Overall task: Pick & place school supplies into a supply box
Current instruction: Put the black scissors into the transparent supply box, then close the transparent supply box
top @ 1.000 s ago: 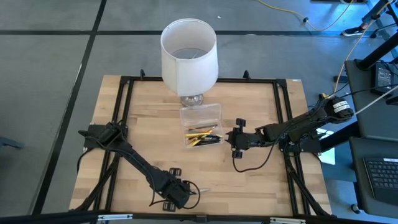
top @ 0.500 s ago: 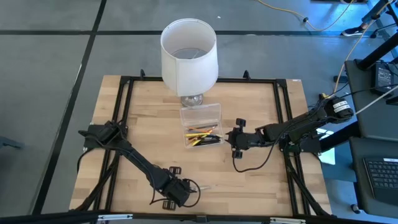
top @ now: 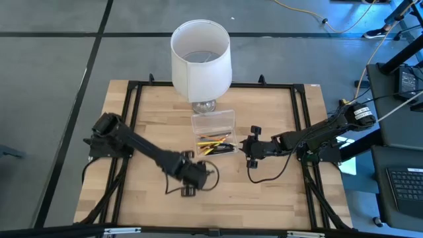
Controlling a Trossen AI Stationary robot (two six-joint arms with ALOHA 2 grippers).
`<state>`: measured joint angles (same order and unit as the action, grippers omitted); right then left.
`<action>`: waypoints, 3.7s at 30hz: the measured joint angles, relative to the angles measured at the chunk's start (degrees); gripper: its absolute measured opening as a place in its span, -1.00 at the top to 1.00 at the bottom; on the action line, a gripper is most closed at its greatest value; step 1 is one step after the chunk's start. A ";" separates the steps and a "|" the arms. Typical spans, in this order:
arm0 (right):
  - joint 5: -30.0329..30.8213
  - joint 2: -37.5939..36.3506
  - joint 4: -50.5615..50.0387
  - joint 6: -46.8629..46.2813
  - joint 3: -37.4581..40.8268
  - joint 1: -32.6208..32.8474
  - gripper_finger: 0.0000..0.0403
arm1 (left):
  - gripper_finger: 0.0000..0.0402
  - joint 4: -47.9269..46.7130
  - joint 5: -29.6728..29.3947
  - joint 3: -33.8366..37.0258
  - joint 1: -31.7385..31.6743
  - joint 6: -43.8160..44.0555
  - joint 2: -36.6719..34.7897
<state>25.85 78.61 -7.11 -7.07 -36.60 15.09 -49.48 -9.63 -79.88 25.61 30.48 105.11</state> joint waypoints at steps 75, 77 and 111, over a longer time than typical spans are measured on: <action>0.02 0.00 -0.90 0.03 0.00 -0.02 0.34 | 0.36 -0.93 5.16 -0.11 -23.31 -12.18 5.80; 0.00 0.00 -0.87 -0.15 0.00 -0.02 0.34 | 0.35 -1.11 4.58 -0.11 -23.31 -12.18 4.51; -6.62 -6.26 0.05 2.86 1.59 -11.52 0.34 | 0.59 31.36 -11.28 45.84 -24.45 -3.61 -46.16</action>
<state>19.22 72.35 -7.07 -4.21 -35.01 3.58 -18.12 -20.91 -34.04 1.16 26.87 58.95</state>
